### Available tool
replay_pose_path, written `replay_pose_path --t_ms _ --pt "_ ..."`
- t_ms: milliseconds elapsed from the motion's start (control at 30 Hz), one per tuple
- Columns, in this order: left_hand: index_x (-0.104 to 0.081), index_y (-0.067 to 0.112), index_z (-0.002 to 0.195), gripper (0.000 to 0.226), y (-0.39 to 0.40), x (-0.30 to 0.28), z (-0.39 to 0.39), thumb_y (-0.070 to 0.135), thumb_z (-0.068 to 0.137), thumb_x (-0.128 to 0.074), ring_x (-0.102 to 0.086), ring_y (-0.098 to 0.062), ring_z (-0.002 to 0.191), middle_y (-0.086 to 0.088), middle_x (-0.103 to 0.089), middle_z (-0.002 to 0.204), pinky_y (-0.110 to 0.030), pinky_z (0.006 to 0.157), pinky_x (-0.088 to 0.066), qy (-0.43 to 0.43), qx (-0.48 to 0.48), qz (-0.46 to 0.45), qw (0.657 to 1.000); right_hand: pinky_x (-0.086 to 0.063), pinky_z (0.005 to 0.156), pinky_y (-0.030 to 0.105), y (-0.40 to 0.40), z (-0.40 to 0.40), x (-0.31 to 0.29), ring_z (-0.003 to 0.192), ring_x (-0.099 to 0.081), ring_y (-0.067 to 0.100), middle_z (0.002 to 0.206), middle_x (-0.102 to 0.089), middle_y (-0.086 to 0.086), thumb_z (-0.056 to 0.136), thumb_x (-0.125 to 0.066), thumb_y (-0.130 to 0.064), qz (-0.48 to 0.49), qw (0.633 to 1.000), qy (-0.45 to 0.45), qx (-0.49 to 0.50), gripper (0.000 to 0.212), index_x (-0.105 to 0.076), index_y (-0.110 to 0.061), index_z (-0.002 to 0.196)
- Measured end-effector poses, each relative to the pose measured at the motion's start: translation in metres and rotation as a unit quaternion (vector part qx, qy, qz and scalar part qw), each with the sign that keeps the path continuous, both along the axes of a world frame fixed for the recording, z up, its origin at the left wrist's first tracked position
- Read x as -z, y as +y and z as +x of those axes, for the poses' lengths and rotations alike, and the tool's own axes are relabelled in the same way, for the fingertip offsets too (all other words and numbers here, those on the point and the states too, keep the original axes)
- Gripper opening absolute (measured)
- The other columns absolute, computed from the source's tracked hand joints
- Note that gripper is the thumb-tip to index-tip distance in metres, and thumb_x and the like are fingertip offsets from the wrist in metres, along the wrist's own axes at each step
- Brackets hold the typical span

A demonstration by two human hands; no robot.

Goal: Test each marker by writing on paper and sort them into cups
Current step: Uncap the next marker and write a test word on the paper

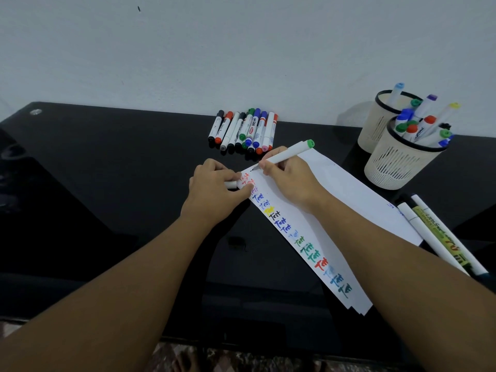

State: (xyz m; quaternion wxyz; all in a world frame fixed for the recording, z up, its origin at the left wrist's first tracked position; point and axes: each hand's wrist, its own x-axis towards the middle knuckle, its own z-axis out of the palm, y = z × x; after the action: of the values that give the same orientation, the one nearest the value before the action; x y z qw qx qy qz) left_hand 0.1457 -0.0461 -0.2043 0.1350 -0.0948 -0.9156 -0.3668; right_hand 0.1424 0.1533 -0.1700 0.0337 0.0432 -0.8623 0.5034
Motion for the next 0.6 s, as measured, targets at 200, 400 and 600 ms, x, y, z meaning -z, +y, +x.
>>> replay_pose_path --t_ms 200,400,600 --pt "-0.078 0.029 0.106 0.047 -0.0006 -0.0002 0.0015 0.063 0.074 -0.071 -0.047 -0.011 0.11 0.013 -0.051 0.107 -0.046 0.099 -0.048 -0.001 0.002 0.002 1.0 -0.051 0.087 0.033 0.0014 0.0043 -0.0011 0.094 -0.064 0.014 0.095 -0.067 0.0 0.104 -0.061 -0.034 -0.014 1.0 -0.005 0.003 0.013 -0.062 -0.021 0.107" --pt "-0.078 0.029 0.106 0.042 -0.0003 0.0 0.0012 0.059 0.077 -0.075 -0.047 -0.01 0.11 0.013 -0.051 0.107 -0.045 0.099 -0.048 -0.006 -0.001 0.005 1.0 -0.052 0.089 0.034 0.0006 0.0032 -0.002 0.096 -0.064 0.013 0.097 -0.067 -0.001 0.104 -0.06 -0.033 -0.003 1.0 -0.001 0.01 0.014 -0.062 -0.021 0.11" --pt "-0.078 0.029 0.104 0.035 0.0008 -0.0007 0.0027 0.053 0.078 -0.079 -0.046 -0.01 0.11 0.013 -0.051 0.106 -0.045 0.101 -0.047 -0.007 0.0 0.014 1.0 -0.051 0.088 0.034 0.0009 0.0026 -0.0012 0.095 -0.064 0.013 0.095 -0.066 -0.003 0.104 -0.059 -0.034 0.013 1.0 0.001 0.008 0.015 -0.062 -0.021 0.111"
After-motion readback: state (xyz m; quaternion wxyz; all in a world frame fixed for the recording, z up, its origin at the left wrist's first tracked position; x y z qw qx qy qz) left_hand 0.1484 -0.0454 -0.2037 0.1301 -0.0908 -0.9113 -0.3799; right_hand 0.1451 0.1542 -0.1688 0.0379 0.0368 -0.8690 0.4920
